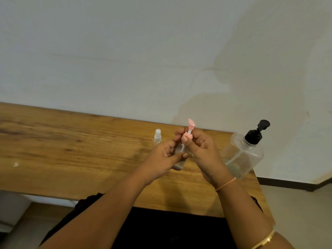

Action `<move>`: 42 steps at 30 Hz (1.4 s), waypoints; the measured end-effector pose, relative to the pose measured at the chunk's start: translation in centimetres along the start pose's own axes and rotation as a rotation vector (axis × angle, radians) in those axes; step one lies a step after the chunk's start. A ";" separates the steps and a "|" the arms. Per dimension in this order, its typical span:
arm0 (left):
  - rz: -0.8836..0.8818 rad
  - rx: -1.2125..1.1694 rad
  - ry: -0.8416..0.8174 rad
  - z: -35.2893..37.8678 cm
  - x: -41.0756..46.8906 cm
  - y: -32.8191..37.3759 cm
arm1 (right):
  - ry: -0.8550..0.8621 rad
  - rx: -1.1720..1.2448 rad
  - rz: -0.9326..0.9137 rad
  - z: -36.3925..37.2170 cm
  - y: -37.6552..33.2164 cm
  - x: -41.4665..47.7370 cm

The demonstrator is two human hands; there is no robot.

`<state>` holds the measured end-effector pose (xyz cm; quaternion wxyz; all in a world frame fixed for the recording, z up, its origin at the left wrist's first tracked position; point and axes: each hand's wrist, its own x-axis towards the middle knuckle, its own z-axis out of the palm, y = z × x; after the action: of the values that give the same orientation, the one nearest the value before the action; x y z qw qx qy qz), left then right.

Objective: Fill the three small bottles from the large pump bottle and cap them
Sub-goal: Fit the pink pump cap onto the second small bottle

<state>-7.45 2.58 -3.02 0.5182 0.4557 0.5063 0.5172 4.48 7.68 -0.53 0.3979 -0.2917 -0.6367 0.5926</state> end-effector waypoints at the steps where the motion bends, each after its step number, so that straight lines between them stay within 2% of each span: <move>1: 0.001 0.002 0.003 0.0 0.0 0.0 | 0.010 0.003 0.000 0.0 0.0 0.0; 5: 0.002 0.027 -0.006 0.3 0.0 0.2 | 0.003 0.036 0.023 -0.4 0.1 -0.5; 9: 0.002 0.048 0.059 0.4 0.1 0.3 | -0.013 0.093 0.037 -1.0 0.1 -0.7; 13: -0.013 0.061 0.082 0.6 0.2 0.1 | -0.011 0.056 0.039 -1.2 0.1 -0.6; 19: 0.037 0.095 0.208 1.6 0.5 -0.3 | 0.154 -0.044 0.049 -0.1 0.7 -0.1; 25: 0.067 0.233 0.319 2.4 0.6 -1.3 | 0.295 -0.073 0.036 0.9 1.8 -0.1; 28: 0.050 0.325 0.380 2.4 0.5 -1.7 | 0.302 -0.198 0.065 0.8 2.6 -0.3; 32: -0.001 0.404 0.436 2.4 0.6 -1.7 | 0.234 -0.376 0.202 0.8 3.5 -0.2; 38: -0.113 0.403 0.282 2.3 1.0 -1.8 | 0.225 -0.552 0.247 0.2 4.1 0.7; 42: -0.226 0.591 0.358 1.2 1.4 -2.2 | 0.230 -0.647 0.279 -0.6 5.0 1.8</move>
<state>-6.13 3.89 -5.24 0.3211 0.4291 0.7639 0.3594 3.57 10.19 -5.20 0.2693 -0.5510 -0.6964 0.3726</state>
